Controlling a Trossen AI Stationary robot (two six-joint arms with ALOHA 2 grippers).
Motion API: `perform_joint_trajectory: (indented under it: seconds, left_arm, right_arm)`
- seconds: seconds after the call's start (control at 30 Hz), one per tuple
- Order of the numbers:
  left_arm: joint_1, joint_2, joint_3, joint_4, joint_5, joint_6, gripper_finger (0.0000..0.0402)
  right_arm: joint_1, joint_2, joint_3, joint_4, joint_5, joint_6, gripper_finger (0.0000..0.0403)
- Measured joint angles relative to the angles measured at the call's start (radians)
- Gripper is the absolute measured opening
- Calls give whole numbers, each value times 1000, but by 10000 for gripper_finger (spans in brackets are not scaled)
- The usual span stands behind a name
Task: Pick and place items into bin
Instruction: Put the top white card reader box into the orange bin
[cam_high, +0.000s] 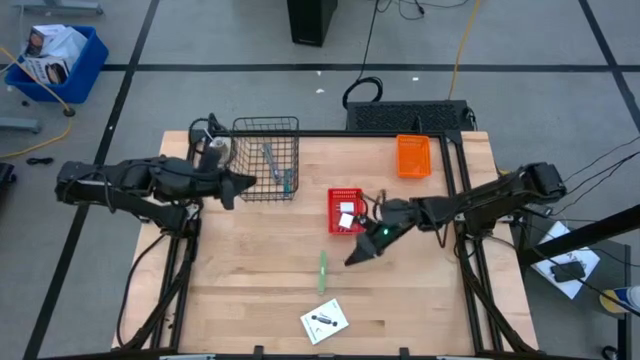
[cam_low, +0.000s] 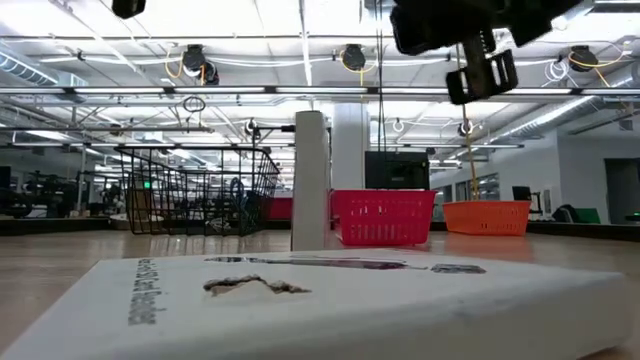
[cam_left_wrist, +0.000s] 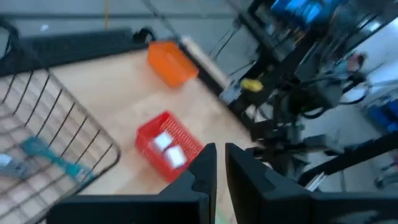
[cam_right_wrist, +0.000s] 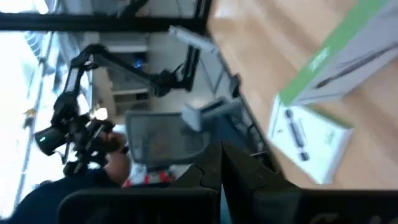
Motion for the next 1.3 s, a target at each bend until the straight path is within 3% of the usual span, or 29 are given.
perform_joint_trajectory:
  seconds: [0.2,0.47,0.87,1.1,1.3]
  left_arm:
    - [5,-23,0,33,-5,75,37]
    - [5,-43,1,93,30,243,37]
    - [5,-51,1,129,26,267,37]
    - [5,-51,1,124,23,255,37]
    - [5,-51,1,114,28,235,37]
  right_arm:
    - [-27,-16,188,-282,4,-93,0]
    - [-53,-16,414,-708,66,-388,0]
    - [-56,6,442,-724,-90,-1234,4]
    - [-65,58,443,-716,-81,-1550,75]
    - [-42,106,443,-694,171,-1811,164]
